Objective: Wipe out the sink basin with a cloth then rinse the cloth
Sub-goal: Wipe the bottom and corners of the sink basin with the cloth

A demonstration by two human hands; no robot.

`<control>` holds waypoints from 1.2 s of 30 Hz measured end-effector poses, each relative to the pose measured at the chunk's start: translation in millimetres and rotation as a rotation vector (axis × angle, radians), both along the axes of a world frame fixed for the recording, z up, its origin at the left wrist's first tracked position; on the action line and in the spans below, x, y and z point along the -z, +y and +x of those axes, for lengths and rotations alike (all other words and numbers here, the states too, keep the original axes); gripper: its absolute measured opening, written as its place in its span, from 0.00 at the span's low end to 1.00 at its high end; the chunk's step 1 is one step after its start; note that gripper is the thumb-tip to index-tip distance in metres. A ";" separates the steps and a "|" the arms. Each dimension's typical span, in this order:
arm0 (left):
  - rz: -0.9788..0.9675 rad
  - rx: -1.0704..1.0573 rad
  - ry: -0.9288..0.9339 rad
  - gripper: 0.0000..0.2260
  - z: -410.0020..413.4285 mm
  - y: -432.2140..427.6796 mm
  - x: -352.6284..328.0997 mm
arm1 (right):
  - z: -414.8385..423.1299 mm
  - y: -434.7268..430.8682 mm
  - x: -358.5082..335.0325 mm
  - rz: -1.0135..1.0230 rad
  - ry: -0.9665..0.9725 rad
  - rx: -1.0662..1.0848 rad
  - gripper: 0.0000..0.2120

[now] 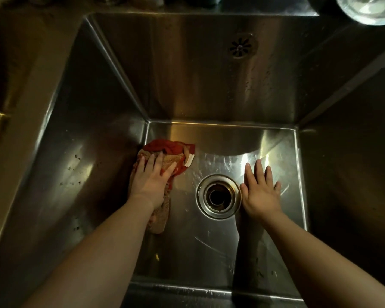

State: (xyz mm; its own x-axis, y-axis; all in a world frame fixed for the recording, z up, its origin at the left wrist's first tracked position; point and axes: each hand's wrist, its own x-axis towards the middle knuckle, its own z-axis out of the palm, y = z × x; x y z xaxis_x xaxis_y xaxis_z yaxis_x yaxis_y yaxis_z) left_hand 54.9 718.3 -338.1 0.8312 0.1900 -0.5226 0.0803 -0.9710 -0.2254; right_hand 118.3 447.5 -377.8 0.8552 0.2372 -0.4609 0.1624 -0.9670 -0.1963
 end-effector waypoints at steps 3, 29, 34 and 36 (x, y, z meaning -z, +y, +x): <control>0.049 0.023 0.045 0.38 -10.0 -4.4 -6.2 | 0.8 -1.0 -4.7 -0.009 0.013 -0.008 0.27; 0.014 -0.054 0.052 0.40 50.3 11.6 -3.4 | -6.1 -5.7 -4.6 0.036 0.006 0.007 0.27; -0.074 -0.102 0.071 0.41 25.9 -0.2 -5.0 | -5.9 -1.8 -7.4 0.037 0.018 0.021 0.27; -0.097 -0.115 0.071 0.41 16.2 -1.5 -3.2 | -6.4 -1.6 -8.8 0.027 0.022 0.020 0.27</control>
